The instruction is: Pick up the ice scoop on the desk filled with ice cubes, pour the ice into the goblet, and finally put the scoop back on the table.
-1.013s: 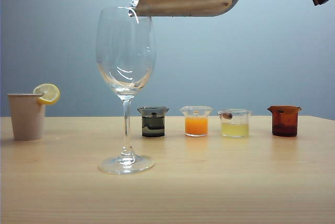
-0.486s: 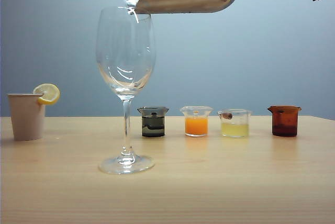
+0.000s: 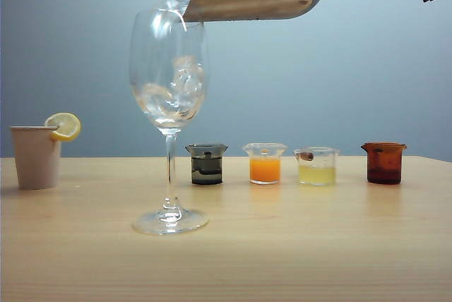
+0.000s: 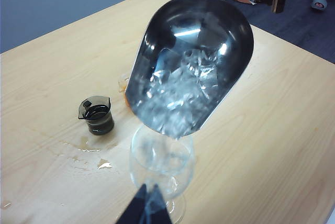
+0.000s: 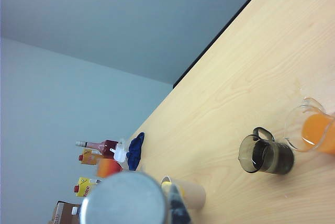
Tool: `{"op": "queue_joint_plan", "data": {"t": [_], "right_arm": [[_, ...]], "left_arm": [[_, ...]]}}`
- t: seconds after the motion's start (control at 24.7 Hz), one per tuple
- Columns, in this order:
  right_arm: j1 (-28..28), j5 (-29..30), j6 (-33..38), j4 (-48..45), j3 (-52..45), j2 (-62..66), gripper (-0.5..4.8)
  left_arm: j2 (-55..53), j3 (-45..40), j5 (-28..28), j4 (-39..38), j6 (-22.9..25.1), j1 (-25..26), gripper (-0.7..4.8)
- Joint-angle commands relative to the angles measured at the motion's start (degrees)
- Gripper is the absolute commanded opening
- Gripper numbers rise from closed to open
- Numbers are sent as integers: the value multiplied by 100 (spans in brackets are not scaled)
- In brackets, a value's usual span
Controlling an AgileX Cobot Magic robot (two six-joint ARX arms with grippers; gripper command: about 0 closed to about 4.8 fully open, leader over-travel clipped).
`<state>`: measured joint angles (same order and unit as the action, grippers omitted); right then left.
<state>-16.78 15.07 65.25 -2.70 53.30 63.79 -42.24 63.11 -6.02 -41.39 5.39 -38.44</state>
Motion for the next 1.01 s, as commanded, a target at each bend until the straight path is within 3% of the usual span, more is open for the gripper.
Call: {"op": "queue_joint_plan", "data": {"t": [0.04, 1.01], "right_arm": [[-9, 24, 48, -232, 52, -33, -5], [-9, 7, -39, -356, 55, -33, -5]], "left_arm": [[9, 33, -42, 26, 15, 7, -5], [11, 33, -39, 26, 15, 7, -5]]}}
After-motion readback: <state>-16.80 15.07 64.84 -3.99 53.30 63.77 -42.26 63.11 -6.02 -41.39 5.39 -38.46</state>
